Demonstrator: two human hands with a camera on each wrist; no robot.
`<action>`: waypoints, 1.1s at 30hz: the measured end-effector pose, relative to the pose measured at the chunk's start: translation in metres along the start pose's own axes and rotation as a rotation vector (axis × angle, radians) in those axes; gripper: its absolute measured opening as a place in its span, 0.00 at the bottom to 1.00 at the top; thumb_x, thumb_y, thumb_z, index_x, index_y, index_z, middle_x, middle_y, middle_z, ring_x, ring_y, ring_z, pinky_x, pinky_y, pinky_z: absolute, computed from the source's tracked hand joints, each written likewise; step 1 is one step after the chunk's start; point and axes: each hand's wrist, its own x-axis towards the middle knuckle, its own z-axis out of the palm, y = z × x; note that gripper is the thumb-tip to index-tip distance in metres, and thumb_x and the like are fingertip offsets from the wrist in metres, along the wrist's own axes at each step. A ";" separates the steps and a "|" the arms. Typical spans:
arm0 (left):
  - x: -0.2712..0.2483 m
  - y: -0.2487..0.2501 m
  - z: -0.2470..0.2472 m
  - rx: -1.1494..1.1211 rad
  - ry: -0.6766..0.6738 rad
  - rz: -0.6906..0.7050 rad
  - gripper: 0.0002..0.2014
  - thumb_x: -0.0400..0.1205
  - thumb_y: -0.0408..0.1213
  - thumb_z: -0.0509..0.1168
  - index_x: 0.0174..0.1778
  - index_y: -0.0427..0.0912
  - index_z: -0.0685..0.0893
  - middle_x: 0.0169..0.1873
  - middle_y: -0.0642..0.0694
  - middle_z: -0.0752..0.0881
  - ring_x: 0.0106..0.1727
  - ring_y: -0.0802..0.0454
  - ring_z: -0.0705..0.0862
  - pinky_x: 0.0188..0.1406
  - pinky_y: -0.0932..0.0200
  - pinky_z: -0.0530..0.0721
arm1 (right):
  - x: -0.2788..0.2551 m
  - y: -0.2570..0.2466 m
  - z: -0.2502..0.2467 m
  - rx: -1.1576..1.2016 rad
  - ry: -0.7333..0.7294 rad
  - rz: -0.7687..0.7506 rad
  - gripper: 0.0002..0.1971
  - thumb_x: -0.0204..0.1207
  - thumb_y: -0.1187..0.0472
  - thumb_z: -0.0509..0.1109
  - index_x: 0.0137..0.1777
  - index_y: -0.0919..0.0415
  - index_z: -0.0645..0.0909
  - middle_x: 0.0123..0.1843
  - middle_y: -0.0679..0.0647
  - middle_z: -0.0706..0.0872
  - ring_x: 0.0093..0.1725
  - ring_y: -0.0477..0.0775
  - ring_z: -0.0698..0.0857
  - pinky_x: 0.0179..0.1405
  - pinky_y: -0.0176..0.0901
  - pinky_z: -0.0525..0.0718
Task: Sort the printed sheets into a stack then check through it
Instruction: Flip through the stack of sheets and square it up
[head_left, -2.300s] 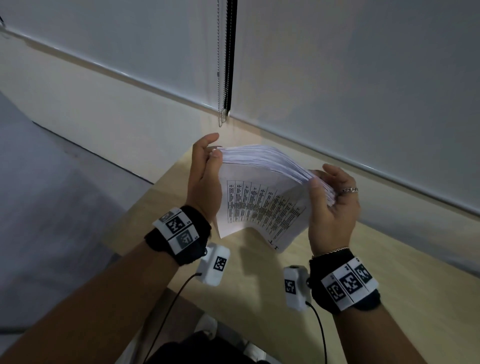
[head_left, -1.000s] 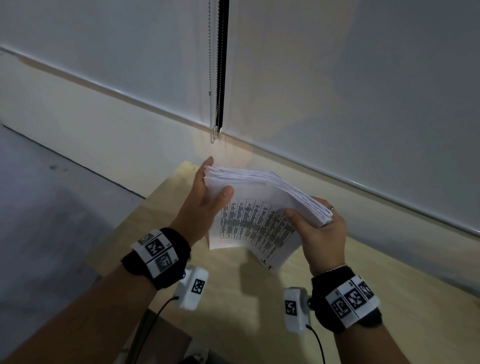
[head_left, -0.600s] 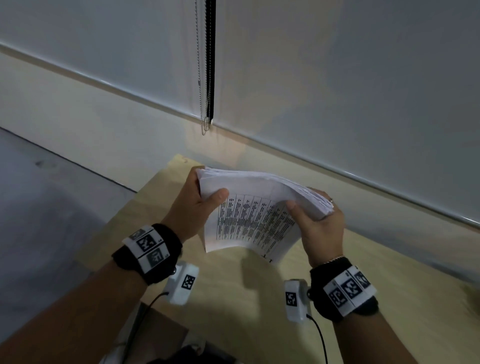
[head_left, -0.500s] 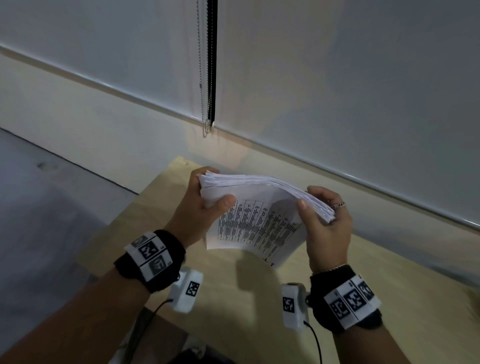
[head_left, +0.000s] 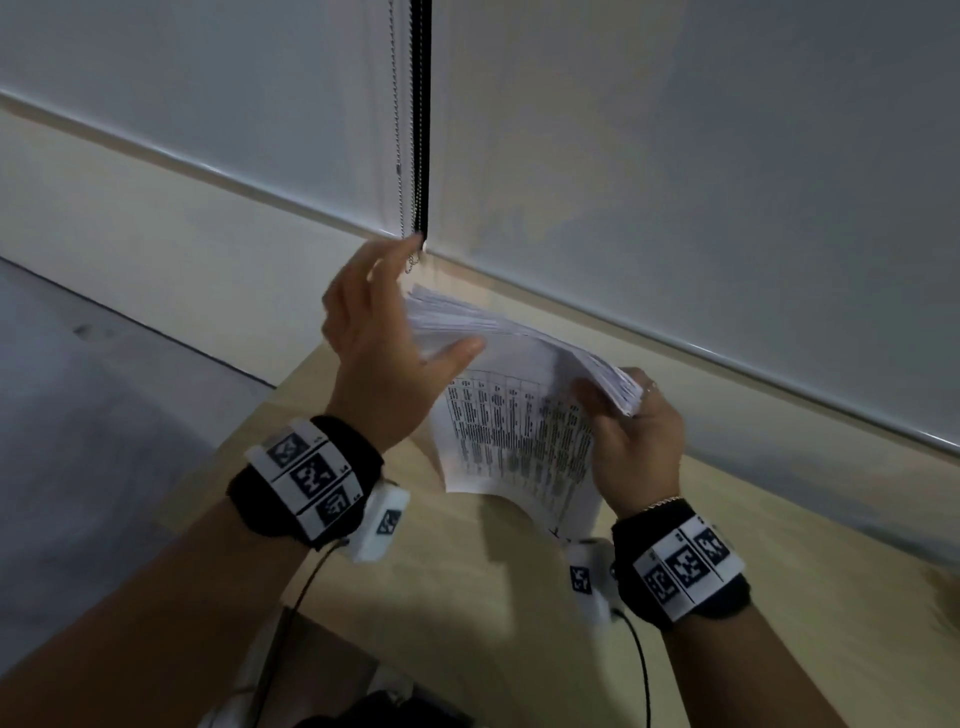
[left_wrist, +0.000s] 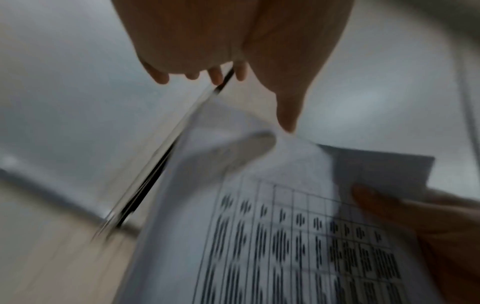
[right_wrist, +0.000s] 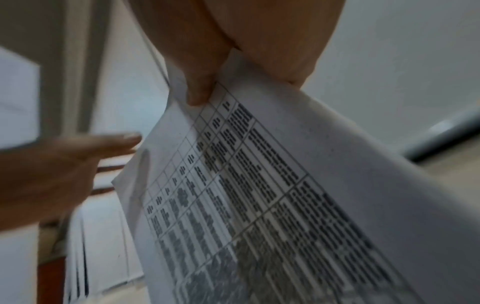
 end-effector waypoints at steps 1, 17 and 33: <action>0.007 0.013 -0.006 0.100 -0.071 0.129 0.45 0.66 0.61 0.74 0.79 0.51 0.69 0.75 0.50 0.67 0.77 0.46 0.64 0.73 0.50 0.62 | 0.007 -0.008 -0.001 -0.058 -0.043 -0.078 0.04 0.76 0.73 0.73 0.46 0.65 0.87 0.37 0.36 0.85 0.39 0.31 0.84 0.39 0.23 0.78; 0.010 -0.080 -0.041 -0.270 -0.331 -0.401 0.03 0.75 0.36 0.78 0.37 0.45 0.90 0.30 0.56 0.91 0.30 0.66 0.85 0.34 0.64 0.80 | -0.019 0.041 -0.018 0.085 0.055 0.405 0.54 0.62 0.66 0.86 0.83 0.59 0.55 0.75 0.52 0.73 0.72 0.50 0.78 0.75 0.47 0.75; -0.105 -0.117 0.021 -0.415 -0.367 -0.520 0.11 0.76 0.31 0.77 0.54 0.41 0.89 0.47 0.56 0.93 0.50 0.59 0.90 0.49 0.61 0.83 | -0.077 0.075 -0.013 0.105 0.017 0.614 0.09 0.70 0.66 0.81 0.49 0.65 0.87 0.44 0.51 0.90 0.45 0.56 0.90 0.43 0.44 0.86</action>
